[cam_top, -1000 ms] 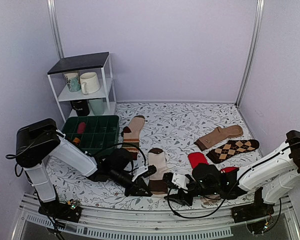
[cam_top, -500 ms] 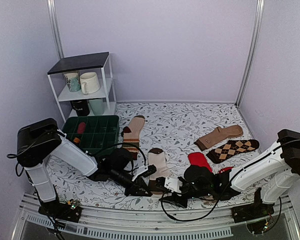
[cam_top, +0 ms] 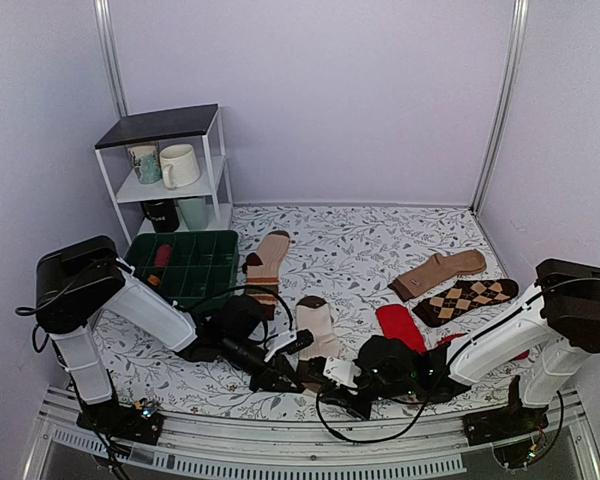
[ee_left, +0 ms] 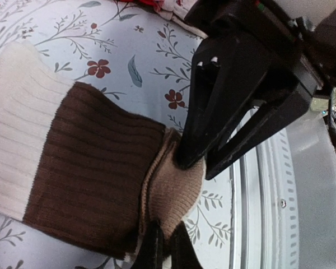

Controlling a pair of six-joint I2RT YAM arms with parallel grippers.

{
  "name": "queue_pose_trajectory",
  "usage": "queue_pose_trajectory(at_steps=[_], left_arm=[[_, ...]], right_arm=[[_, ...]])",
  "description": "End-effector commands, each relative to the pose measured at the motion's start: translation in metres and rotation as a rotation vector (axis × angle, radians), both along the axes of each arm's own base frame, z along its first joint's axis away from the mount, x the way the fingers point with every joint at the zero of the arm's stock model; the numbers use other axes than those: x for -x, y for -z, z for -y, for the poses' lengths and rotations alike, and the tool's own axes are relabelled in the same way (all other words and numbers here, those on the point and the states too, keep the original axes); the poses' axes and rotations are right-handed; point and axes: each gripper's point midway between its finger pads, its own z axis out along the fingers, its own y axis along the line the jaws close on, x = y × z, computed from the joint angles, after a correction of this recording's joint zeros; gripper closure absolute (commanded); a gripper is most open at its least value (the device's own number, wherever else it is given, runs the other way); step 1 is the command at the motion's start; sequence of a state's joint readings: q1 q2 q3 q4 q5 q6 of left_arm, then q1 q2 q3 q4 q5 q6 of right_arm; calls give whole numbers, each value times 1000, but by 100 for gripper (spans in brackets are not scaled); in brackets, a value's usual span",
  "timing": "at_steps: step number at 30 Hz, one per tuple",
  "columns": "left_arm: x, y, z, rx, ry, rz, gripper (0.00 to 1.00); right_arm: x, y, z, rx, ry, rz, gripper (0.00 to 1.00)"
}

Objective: Roll the socks
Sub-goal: Roll a pair of socks at the center of the board.

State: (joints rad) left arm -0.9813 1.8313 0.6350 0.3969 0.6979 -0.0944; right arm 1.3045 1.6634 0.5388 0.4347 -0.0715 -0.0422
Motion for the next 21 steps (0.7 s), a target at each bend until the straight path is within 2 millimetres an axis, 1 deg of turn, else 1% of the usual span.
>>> queue_pose_trajectory(at_steps=[1, 2, 4, 9, 10, 12, 13, 15, 17, 21], left_arm=[[-5, 32, -25, -160, -79, 2, 97], [-9, 26, -24, -143, -92, 32, 93], [-17, 11, -23, -99, -108, 107, 89], [-37, -36, -23, 35, -161, 337, 75], [-39, -45, -22, 66, -159, 376, 73], [-37, -57, -21, 111, -136, 438, 69], [-34, -60, -20, 127, -116, 462, 69], [-25, -64, -17, 156, -59, 519, 67], [-16, -60, -15, 165, -7, 558, 66], [-3, -48, -12, 155, 61, 537, 65]], right_arm=[[1, 23, 9, 77, 56, -86, 91], [1, 26, 12, 85, 64, -107, 92], [-1, 30, 18, 92, 89, -166, 95], [-5, 41, 34, 95, 139, -354, 96], [-4, 44, 36, 102, 146, -394, 96], [0, 51, 40, 125, 142, -474, 96], [2, 57, 43, 149, 148, -507, 96], [3, 61, 44, 180, 155, -575, 96], [2, 65, 47, 202, 167, -646, 96], [-1, 67, 56, 239, 201, -763, 96]])
